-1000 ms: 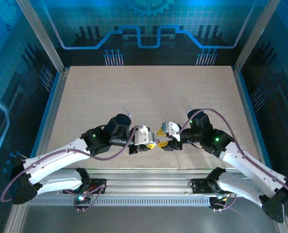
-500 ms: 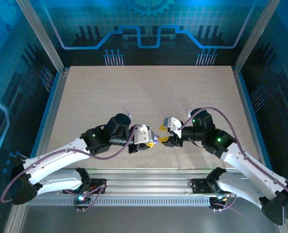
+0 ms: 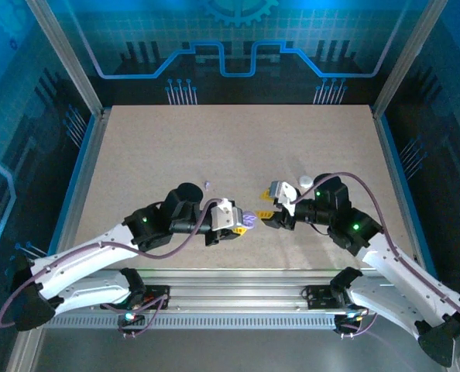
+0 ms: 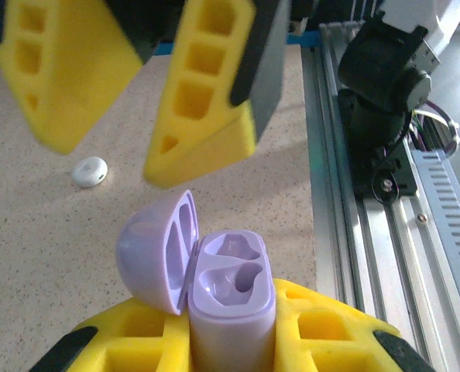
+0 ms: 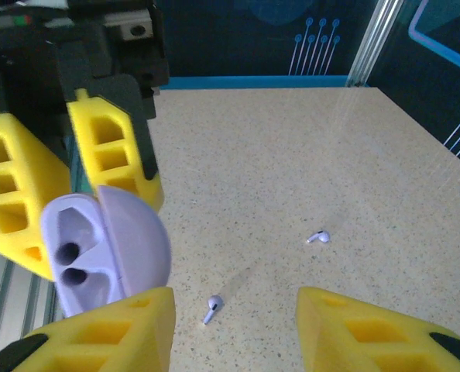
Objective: Insert wireless bluetooth earbuds into charging case
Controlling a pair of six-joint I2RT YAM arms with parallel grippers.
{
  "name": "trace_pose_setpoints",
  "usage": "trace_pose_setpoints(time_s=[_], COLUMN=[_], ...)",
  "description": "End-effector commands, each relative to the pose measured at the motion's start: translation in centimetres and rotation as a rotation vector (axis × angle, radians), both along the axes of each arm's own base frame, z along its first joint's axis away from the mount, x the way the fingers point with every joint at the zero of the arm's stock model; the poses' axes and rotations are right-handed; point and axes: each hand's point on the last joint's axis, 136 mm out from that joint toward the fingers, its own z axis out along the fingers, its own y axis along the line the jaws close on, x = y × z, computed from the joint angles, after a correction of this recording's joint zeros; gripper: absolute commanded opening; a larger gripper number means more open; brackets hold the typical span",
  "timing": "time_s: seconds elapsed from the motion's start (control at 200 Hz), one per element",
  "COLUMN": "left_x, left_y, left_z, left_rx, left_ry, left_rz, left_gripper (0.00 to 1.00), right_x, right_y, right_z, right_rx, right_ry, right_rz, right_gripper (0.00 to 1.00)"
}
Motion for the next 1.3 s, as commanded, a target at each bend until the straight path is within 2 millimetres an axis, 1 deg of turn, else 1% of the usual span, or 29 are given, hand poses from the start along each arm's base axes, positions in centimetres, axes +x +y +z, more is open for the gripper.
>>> trace_pose_setpoints(time_s=[0.0, 0.11, 0.2, 0.31, 0.335, 0.35, 0.375, 0.52, 0.6, 0.755, 0.865, 0.93, 1.071, 1.171, 1.296], left_x=[0.9, 1.9, 3.0, 4.6, 5.0, 5.2, 5.6, 7.6, 8.2, 8.3, 8.4, 8.4, 8.2, 8.0, 7.8], left_y=[0.5, 1.5, 2.8, 4.7, 5.2, 5.5, 6.0, 9.5, 11.6, 14.8, 17.2, 18.2, 19.4, 19.6, 19.7], left_z=[0.9, 1.0, 1.2, 1.2, 1.2, 1.2, 1.1, 0.9, 0.6, 0.3, -0.5, -0.9, -2.0, -2.8, -4.2], left_rx=[-0.078, -0.129, -0.181, -0.233, -0.242, -0.25, -0.258, -0.323, -0.362, -0.421, -0.41, -0.398, -0.373, -0.376, -0.422], left_ry=[0.043, 0.076, 0.095, 0.146, 0.157, 0.162, 0.17, 0.2, 0.22, 0.243, 0.26, 0.267, 0.299, 0.329, 0.376], left_rz=[0.056, 0.121, 0.191, 0.307, 0.333, 0.349, 0.381, 0.578, 0.673, 0.804, 0.92, 0.969, 1.036, 1.053, 1.071], left_gripper=[0.2, 0.19, 0.19, 0.19, 0.19, 0.19, 0.19, 0.18, 0.18, 0.19, 0.19, 0.19, 0.19, 0.19, 0.19], right_x=[0.0, 0.1, 0.4, 0.4, 0.5, 0.8, 0.9, 2.6, 3.7, 5.4, 6.5, 6.7, 6.9, 6.8, 7.1], right_y=[-0.4, -0.3, -0.1, 0.5, 0.6, 0.8, 1.0, 2.2, 2.8, 4.5, 5.9, 6.7, 7.7, 8.3, 9.0], right_z=[0.6, 0.7, 0.5, -0.1, -0.8, -0.1, -0.1, -1.8, -2.9, -5.1, -6.1, -7.0, -9.9, -11.8, -13.8], right_rx=[0.023, 0.021, 0.005, -0.042, -0.06, -0.056, -0.063, -0.144, -0.195, -0.273, -0.287, -0.336, -0.489, -0.574, -0.633], right_ry=[0.012, 0.062, 0.13, 0.222, 0.255, 0.258, 0.275, 0.419, 0.507, 0.624, 0.723, 0.748, 0.791, 0.838, 0.88], right_rz=[-0.02, -0.029, -0.051, -0.047, -0.054, -0.062, -0.07, -0.173, -0.233, -0.33, -0.387, -0.395, -0.412, -0.422, -0.435], right_gripper=[0.46, 0.46, 0.46, 0.44, 0.44, 0.44, 0.43, 0.43, 0.42, 0.41, 0.41, 0.41, 0.4, 0.4, 0.4])
